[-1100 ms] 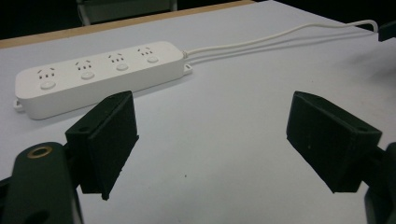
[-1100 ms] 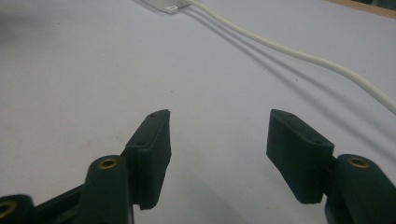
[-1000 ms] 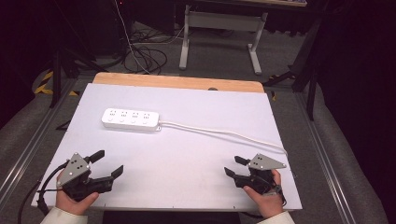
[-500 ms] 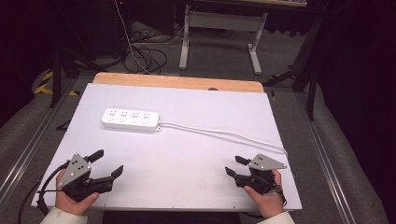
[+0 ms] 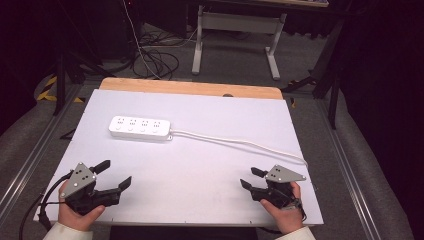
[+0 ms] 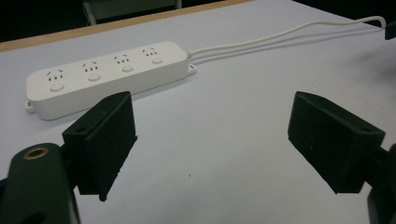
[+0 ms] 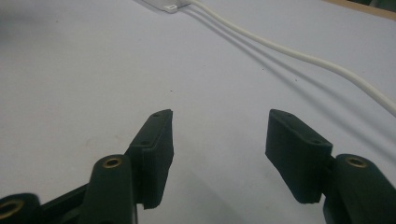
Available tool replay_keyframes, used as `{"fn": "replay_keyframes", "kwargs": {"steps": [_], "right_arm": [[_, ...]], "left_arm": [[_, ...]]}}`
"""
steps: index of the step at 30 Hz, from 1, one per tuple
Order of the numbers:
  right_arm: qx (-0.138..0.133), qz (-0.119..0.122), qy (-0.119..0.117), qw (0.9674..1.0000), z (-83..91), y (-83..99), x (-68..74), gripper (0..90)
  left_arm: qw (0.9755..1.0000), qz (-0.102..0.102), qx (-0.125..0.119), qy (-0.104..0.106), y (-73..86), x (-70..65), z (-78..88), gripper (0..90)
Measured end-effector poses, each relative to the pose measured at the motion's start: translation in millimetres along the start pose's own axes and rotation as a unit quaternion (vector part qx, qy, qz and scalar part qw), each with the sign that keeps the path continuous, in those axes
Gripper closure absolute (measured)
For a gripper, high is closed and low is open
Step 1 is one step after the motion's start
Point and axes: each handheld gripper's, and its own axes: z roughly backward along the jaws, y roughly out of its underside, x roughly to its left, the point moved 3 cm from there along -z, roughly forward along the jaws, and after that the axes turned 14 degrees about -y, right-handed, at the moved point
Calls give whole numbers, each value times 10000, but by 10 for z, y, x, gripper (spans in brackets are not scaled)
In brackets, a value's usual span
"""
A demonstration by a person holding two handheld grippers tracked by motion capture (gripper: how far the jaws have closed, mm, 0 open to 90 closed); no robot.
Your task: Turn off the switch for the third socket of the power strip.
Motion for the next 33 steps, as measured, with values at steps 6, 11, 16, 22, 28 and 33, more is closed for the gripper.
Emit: {"fn": "replay_keyframes", "kwargs": {"steps": [6, 11, 16, 22, 28, 33], "right_arm": [[0, 0, 17, 10000, -1, -1, 1, 416], [14, 7, 21, 10000, -8, 0, 2, 416], [20, 0, 20, 10000, -9, 1, 1, 416], [28, -5, 4, 10000, -12, 3, 3, 416], [28, -8, 0, 10000, -13, 3, 2, 416], [36, -17, -17, 10000, -16, 6, 3, 416]], "left_arm": [[9997, -209, 16, -161, -62, 7, -4, 169], [9999, -128, 24, -88, -122, 26, -10, 175], [9999, 33, 108, -31, -185, 62, -34, 180], [9999, 17, 115, -62, -230, 85, -56, 183], [9998, -129, 97, -87, -306, 77, -94, 183], [9994, -322, 112, -111, -355, 33, -102, 182]]}}
